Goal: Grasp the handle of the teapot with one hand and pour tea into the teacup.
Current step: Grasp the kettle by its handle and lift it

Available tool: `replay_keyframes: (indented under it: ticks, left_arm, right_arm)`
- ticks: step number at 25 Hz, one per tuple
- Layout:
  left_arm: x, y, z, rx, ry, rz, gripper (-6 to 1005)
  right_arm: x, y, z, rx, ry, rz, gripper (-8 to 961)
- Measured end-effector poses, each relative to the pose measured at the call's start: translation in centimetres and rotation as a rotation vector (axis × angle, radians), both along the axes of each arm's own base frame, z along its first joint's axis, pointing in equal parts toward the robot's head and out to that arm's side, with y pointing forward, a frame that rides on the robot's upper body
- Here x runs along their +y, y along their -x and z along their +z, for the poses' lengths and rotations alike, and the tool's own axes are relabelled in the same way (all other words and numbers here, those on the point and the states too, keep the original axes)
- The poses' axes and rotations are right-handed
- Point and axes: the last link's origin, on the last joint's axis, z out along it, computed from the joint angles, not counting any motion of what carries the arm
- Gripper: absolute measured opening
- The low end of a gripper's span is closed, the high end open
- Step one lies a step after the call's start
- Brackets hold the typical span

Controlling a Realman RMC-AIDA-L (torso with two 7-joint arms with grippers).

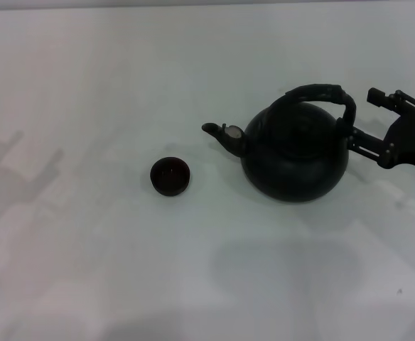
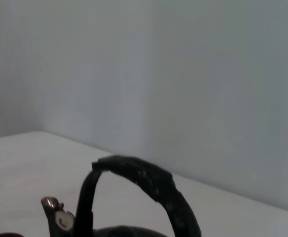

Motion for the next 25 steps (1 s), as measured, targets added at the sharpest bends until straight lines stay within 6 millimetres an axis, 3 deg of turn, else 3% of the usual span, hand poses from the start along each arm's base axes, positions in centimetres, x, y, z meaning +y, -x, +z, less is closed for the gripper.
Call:
replay_keyframes:
  ticks: [8, 14, 19, 25]
  left_arm:
    - [0.2, 0.0, -0.2, -0.002, 0.006, 0.005, 872]
    - [0.3, 0.0, -0.3, -0.007, 0.008, 0.005, 872]
    - [0.2, 0.0, -0.3, -0.008, 0.007, 0.009, 872]
    - [0.3, 0.2, -0.4, -0.006, 0.007, 0.022, 872]
  right_arm:
    - [-0.3, -0.4, 0.0, 0.001, -0.004, -0.018, 739]
    - [-0.5, 0.3, -0.2, 0.019, 0.011, 0.020, 515]
    - [-0.2, 0.9, -0.5, 0.027, 0.025, 0.041, 266]
    - [0.3, 1.3, -0.9, 0.038, 0.029, 0.048, 158]
